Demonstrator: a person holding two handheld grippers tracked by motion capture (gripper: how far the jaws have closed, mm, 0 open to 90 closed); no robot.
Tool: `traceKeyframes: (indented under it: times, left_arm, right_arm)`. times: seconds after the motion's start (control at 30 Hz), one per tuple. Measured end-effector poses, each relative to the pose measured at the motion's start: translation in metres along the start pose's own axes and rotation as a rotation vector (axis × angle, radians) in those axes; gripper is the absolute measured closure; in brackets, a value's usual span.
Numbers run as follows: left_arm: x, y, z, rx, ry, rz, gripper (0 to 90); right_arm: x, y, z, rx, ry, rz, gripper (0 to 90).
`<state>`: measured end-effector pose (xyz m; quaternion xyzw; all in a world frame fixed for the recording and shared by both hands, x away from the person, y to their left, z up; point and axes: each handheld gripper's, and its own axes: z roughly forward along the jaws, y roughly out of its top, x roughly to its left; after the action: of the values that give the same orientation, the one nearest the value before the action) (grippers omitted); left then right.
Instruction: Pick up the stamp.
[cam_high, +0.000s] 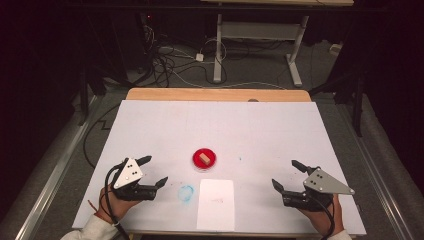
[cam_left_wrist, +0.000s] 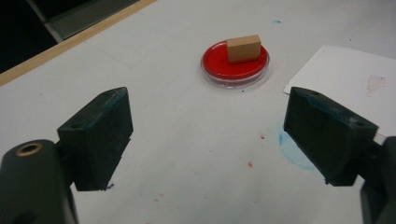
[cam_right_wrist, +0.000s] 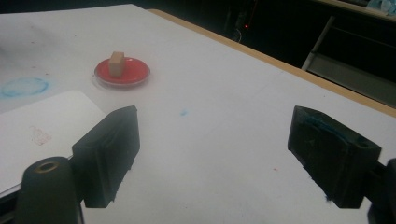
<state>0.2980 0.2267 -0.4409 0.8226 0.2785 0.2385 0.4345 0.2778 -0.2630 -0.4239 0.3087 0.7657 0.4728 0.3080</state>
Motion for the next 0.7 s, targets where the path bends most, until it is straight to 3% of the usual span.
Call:
traceKeyframes:
  times: [0.2,0.3,0.7]
  left_arm:
    - [-0.001,0.0,0.003,0.016,0.005,0.006,15.0]
    - [-0.001,0.001,0.003,0.023,0.016,0.033,15.0]
    - [-0.004,-0.002,0.001,0.025,0.031,0.044,14.9]
  right_arm:
    - [-0.002,-0.001,0.0,0.016,0.001,0.004,17.7]
    - [-0.002,-0.001,0.002,0.033,0.01,-0.001,17.7]
    - [0.003,0.003,0.018,0.09,0.046,-0.01,19.4]
